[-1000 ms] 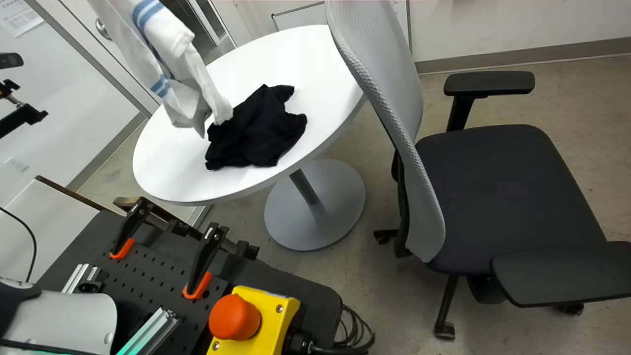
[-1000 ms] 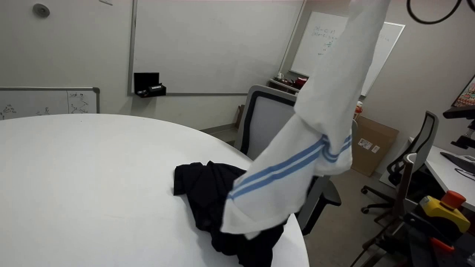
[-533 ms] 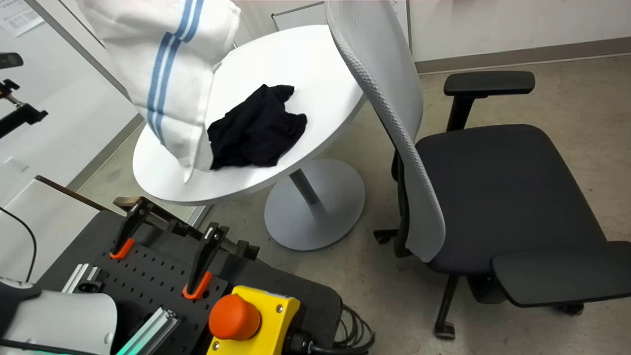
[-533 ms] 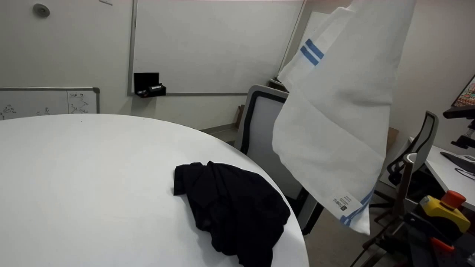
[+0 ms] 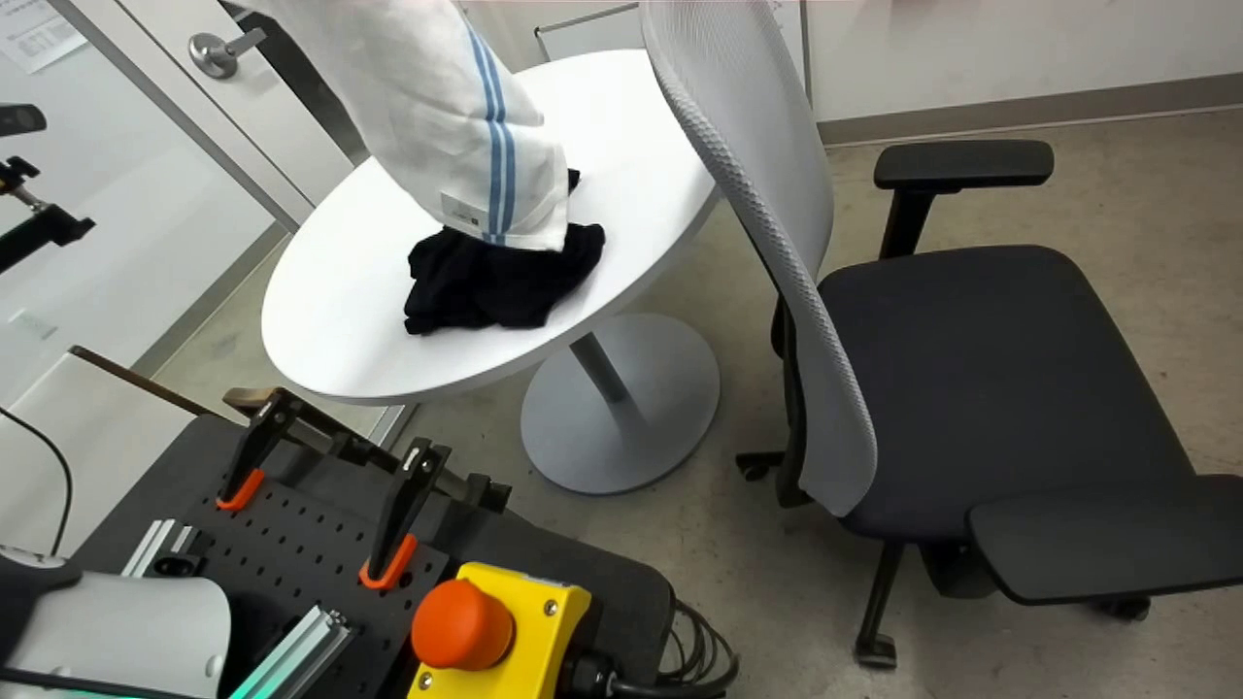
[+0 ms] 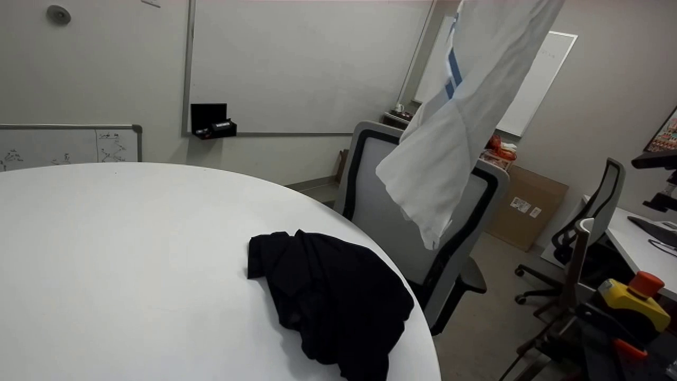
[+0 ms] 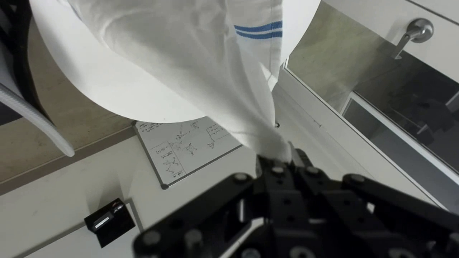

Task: Hang the white cloth on the back of the chair

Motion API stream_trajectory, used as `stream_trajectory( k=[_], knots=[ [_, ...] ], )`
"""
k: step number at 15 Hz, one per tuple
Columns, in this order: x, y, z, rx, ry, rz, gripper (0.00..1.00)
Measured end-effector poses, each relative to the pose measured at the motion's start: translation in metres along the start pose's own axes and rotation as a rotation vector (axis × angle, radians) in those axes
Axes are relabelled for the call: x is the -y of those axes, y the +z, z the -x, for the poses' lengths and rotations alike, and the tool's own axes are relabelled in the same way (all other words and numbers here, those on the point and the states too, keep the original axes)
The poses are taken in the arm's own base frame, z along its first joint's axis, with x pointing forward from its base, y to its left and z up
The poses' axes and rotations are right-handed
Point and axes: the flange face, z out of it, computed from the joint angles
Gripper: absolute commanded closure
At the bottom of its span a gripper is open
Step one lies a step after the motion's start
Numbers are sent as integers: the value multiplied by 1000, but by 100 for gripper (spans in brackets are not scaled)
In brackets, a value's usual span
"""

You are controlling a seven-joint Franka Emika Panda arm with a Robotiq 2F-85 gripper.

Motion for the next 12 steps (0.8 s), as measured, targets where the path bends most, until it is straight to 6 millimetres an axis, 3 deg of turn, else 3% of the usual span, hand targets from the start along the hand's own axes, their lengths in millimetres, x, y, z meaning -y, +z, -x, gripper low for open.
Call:
stream_trajectory(
  k=[6, 12],
  knots=[
    [-32, -16, -30, -46, 91, 20, 99],
    [-76, -14, -68, -62, 172, 55, 99]
  ],
)
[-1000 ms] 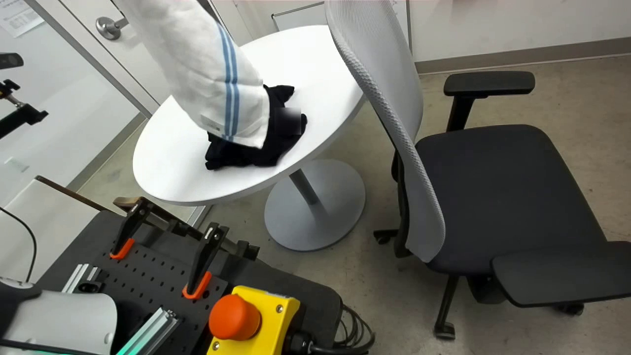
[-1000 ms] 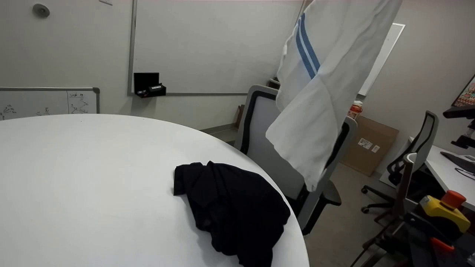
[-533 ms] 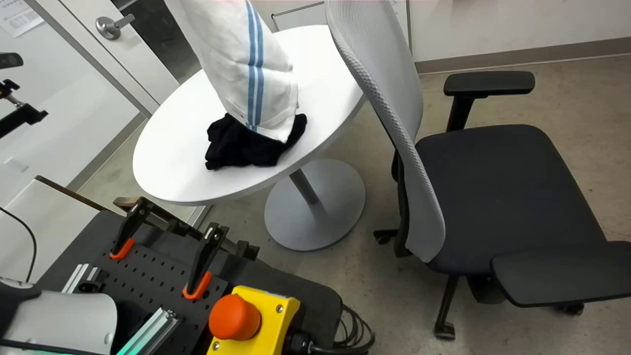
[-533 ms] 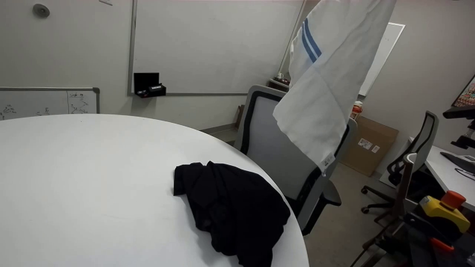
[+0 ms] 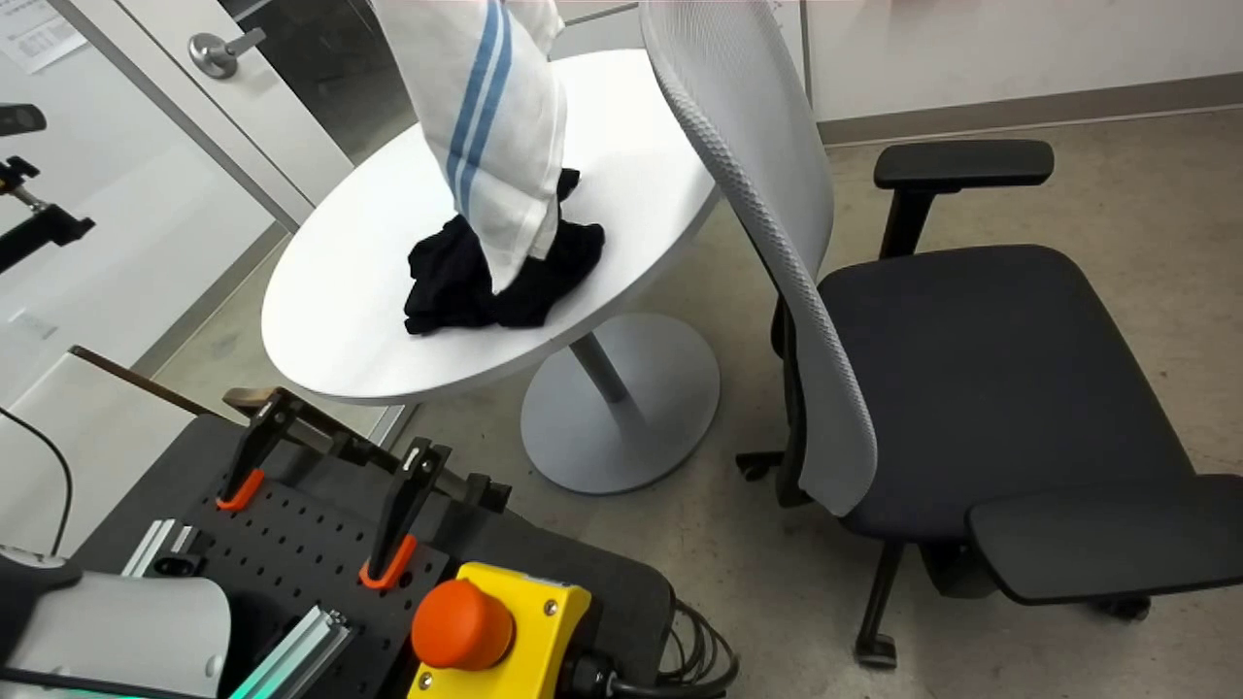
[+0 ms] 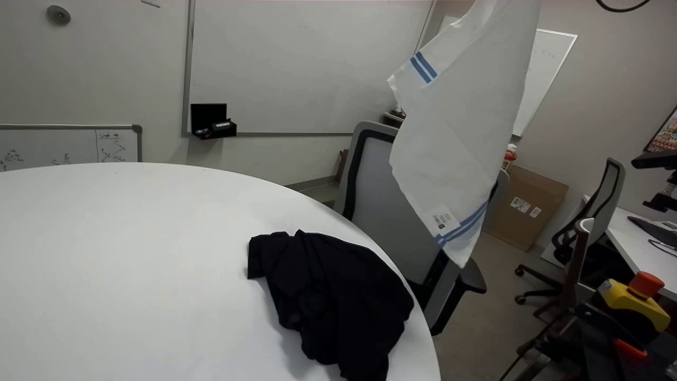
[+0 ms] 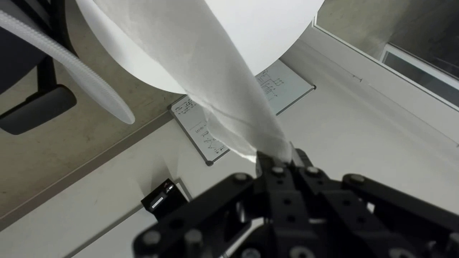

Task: Hang the white cloth on the back of the chair

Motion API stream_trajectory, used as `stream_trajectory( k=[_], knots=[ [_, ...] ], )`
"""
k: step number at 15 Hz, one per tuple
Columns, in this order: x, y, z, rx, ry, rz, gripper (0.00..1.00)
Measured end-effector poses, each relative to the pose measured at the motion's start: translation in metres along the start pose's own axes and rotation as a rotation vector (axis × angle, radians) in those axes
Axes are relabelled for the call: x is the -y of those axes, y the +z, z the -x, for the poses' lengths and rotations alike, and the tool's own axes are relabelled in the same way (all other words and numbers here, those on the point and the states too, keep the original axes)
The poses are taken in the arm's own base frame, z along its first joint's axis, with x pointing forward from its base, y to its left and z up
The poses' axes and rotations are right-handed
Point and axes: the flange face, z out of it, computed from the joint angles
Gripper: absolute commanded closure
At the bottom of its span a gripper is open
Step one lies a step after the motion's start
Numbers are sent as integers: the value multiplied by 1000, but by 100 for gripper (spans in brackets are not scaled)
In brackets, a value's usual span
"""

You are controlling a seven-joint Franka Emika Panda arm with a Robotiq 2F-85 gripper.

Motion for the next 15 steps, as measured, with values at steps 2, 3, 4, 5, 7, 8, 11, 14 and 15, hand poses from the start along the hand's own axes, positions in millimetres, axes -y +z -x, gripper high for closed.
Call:
stream_trajectory(
  k=[2, 3, 4, 5, 7, 8, 11, 14, 15],
  knots=[
    [-16, 6, -13, 0, 35, 14, 99],
    [-25, 9, -19, 0, 55, 20, 99],
    [-34, 11, -25, -3, 76, 26, 99],
    [-44, 12, -32, -7, 101, 29, 99],
    [-65, 12, -43, -19, 151, 35, 99],
    [-75, 10, -49, -26, 177, 36, 99],
    [-105, -2, -67, -56, 243, 45, 99],
    [-132, -17, -87, -87, 289, 65, 99],
    [-140, -20, -93, -96, 301, 74, 99]
  ],
)
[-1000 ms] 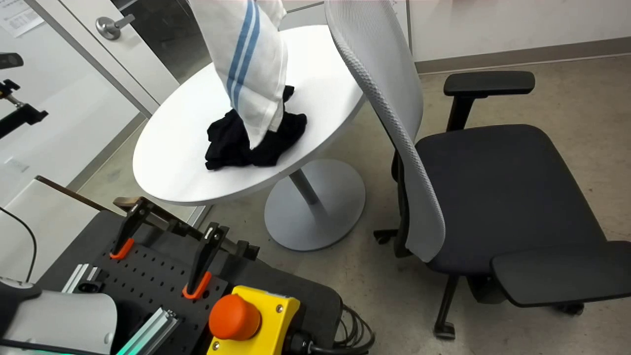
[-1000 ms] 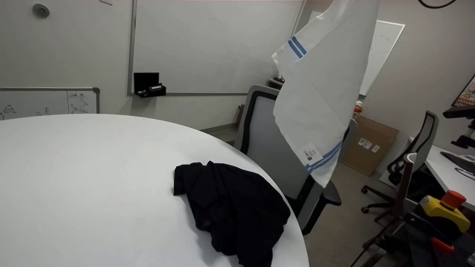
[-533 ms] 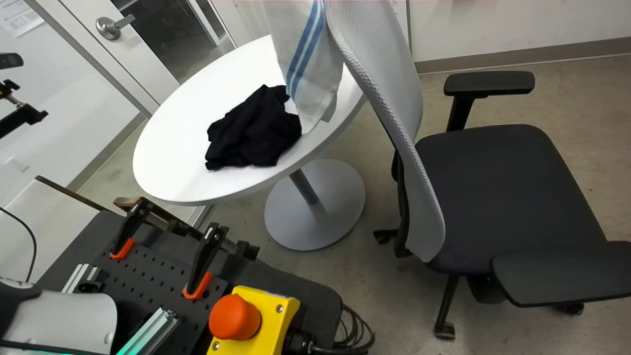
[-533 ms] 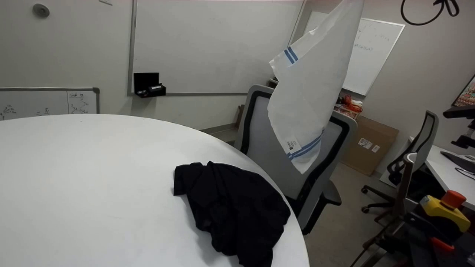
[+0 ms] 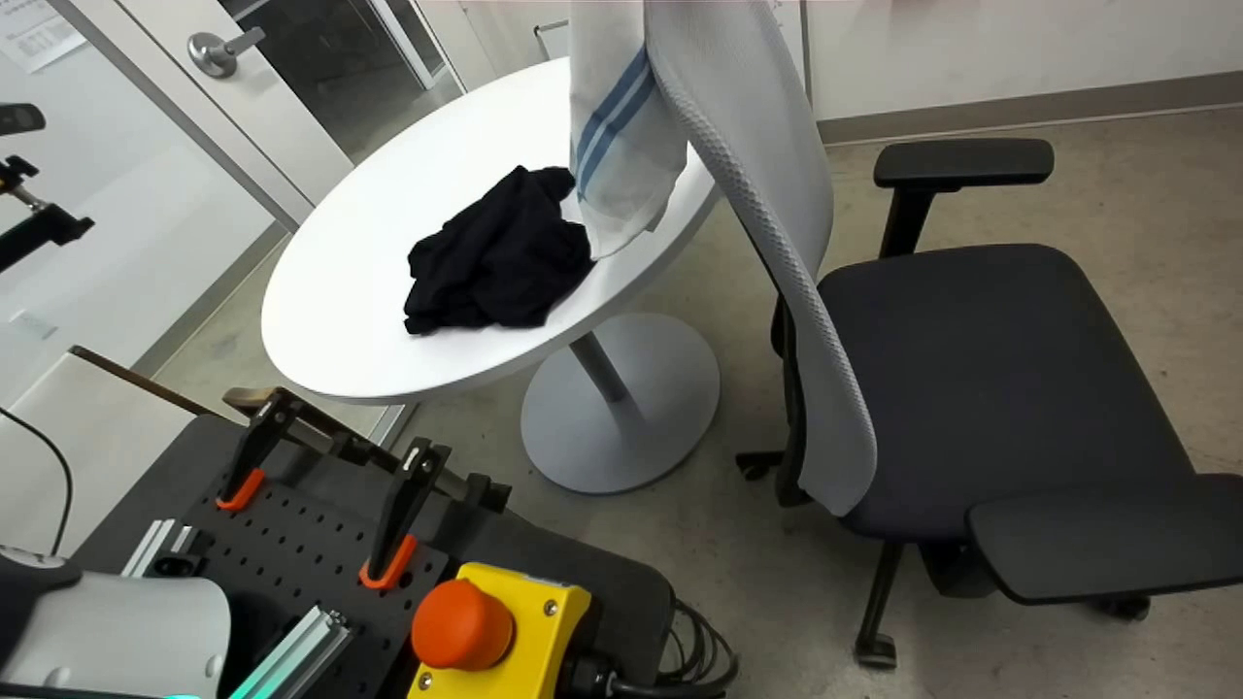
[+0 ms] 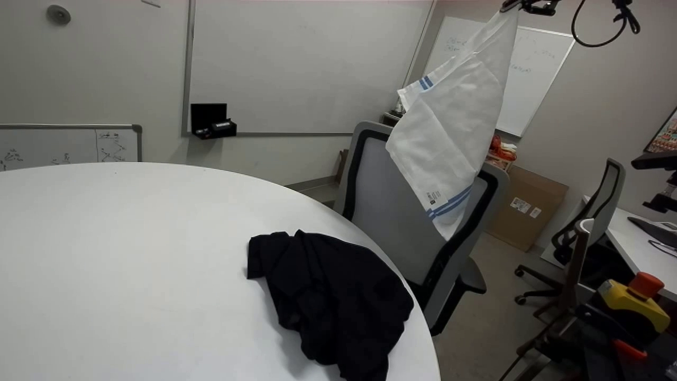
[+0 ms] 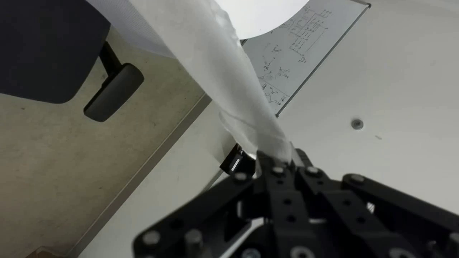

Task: Hang the white cloth on the back of the chair

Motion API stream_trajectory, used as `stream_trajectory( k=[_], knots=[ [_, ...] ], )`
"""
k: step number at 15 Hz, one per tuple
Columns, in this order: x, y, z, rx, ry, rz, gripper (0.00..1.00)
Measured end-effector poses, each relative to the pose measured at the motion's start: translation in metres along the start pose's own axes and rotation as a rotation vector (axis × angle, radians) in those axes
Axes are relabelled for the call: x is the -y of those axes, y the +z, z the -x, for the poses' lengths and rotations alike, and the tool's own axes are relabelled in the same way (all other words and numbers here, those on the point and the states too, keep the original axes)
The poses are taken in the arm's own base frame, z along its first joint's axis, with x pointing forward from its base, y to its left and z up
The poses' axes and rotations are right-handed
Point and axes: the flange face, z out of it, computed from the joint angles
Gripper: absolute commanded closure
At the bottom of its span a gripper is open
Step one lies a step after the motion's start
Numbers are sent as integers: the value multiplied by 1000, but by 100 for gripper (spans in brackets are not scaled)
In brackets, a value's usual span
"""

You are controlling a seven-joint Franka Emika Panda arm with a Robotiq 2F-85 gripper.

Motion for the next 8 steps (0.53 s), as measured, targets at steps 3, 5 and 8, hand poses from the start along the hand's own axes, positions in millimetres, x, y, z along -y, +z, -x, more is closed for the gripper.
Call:
stream_trajectory(
  k=[3, 5, 8],
  knots=[
    [-18, 4, -25, -13, 27, 36, 99],
    [-33, 18, -37, 0, 43, 67, 71],
    [-56, 60, -46, 62, 81, 105, 51]
  ],
)
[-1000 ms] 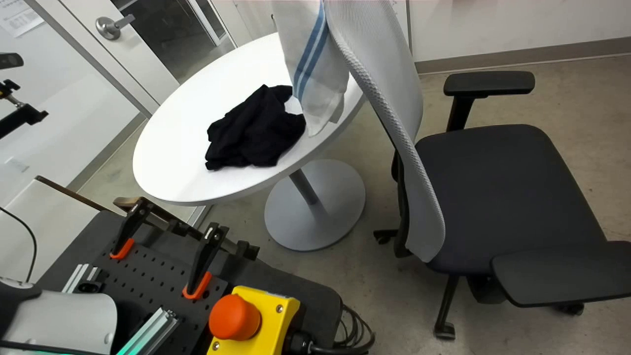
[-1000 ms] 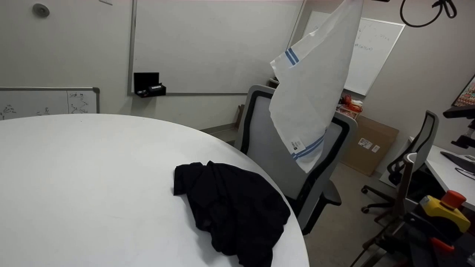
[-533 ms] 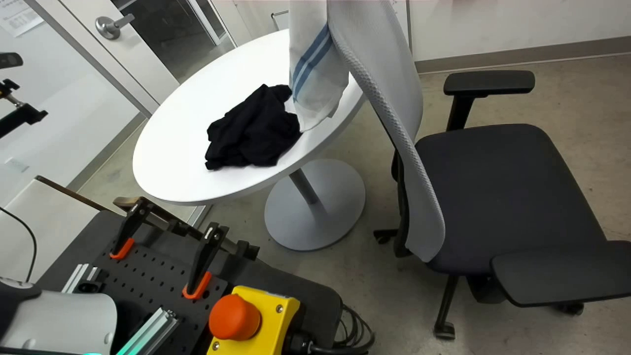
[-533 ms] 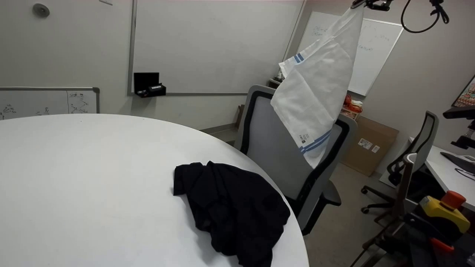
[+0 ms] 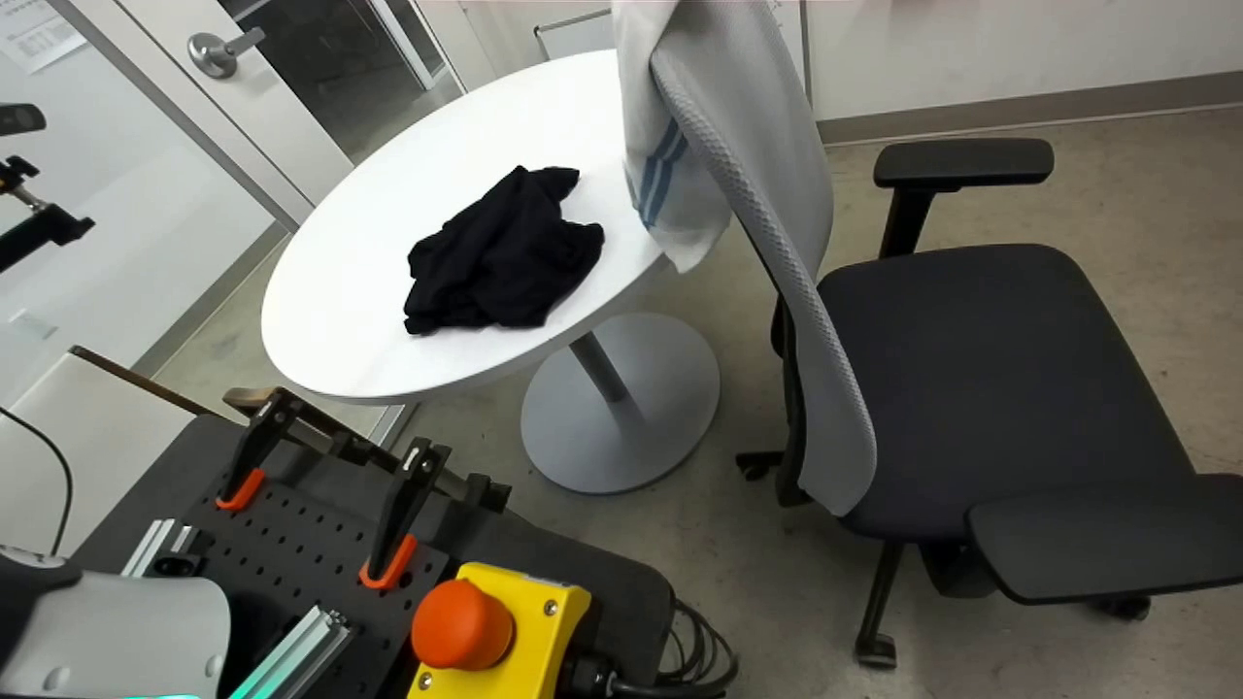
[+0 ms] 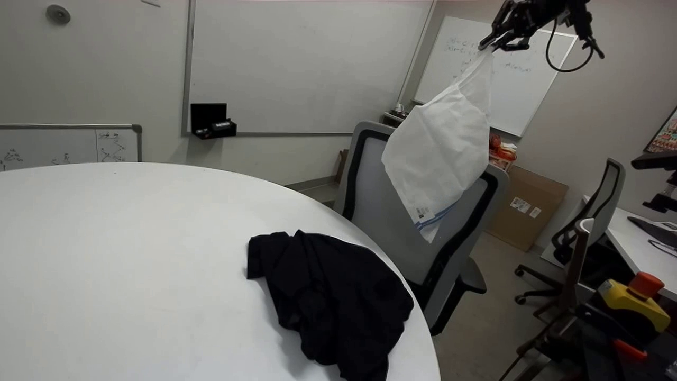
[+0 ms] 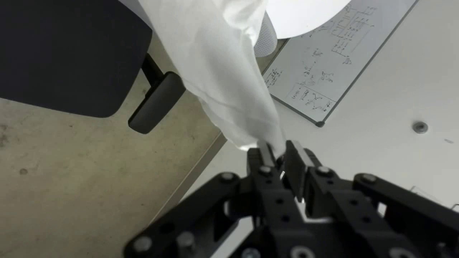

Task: Hang the white cloth on the back of the chair

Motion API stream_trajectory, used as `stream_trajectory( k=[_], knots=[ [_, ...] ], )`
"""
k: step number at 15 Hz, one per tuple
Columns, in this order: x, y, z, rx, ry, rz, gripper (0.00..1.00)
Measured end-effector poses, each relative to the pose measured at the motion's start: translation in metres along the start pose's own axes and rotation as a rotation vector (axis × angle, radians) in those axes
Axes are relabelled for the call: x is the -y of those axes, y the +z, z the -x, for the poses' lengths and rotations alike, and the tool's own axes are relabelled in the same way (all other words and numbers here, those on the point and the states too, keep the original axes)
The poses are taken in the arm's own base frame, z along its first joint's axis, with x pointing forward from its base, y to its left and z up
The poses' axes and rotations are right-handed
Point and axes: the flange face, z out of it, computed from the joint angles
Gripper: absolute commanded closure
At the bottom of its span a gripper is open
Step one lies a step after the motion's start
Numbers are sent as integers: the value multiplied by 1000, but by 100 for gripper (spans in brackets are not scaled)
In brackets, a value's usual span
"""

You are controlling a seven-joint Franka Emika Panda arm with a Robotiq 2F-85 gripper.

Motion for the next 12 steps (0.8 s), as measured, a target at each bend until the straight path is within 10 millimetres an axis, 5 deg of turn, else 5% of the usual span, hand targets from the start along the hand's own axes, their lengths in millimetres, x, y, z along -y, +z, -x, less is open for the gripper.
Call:
stream_trajectory(
  k=[6, 12],
  knots=[
    [-8, 67, -16, 94, 56, 30, 5],
    [14, 76, -11, 214, 33, -14, 0]
  ],
)
